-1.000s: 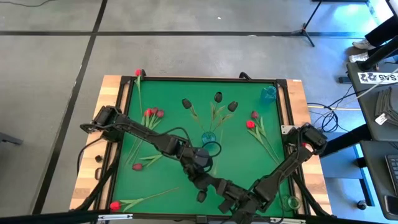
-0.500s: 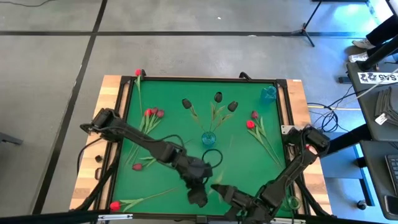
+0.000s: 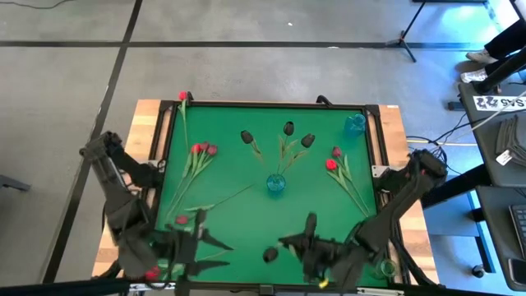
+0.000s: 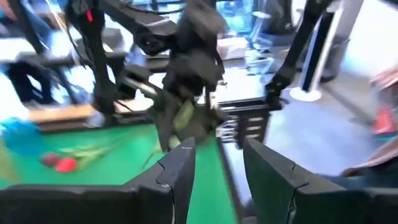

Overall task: Sort flowers into vase by color
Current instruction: Put the black tulip into the bottom blue vase

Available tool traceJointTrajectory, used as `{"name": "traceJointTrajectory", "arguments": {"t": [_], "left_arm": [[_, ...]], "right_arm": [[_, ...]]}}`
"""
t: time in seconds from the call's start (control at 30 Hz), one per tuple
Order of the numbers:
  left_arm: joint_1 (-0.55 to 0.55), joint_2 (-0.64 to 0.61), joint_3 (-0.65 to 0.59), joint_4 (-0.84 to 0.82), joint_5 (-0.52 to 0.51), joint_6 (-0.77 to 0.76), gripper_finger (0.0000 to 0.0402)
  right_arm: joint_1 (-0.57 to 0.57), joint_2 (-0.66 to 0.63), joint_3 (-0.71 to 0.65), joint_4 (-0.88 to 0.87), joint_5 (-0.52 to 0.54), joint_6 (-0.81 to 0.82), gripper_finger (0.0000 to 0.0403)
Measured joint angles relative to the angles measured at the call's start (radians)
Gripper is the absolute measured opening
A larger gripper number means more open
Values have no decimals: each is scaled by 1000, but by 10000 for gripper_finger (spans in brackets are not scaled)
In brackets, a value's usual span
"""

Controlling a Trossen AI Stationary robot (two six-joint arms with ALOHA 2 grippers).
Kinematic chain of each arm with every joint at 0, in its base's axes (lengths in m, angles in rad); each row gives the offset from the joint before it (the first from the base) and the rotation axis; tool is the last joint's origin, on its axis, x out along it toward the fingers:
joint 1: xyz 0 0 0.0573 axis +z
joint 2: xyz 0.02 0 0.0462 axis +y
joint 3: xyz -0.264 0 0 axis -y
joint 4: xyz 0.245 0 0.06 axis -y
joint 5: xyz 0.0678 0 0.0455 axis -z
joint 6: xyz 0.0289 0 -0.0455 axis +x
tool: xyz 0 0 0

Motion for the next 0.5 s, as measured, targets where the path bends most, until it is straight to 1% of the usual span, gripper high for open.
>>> {"name": "traceJointTrajectory", "arguments": {"t": [0.03,0.07,0.13,0.2,0.3,0.43,0.5], "left_arm": [[-19,2,-11,4,-31,23,133],[-30,3,-31,12,-41,29,133],[-35,4,-87,39,-44,21,133],[-35,4,-151,47,-48,-7,133],[-13,6,-251,54,-66,-73,133],[25,6,-387,156,-75,-102,133],[45,6,-451,215,-73,-105,133]], "right_arm": [[-16,-17,1,39,-10,-2,9],[-32,-32,1,74,-26,-15,7],[-68,-52,1,118,-46,-38,5],[-109,-68,1,140,-36,-52,6],[-175,-99,0,142,-21,-52,7],[-258,-155,0,148,-28,-46,4],[-298,-169,0,132,-45,-11,4]]}}
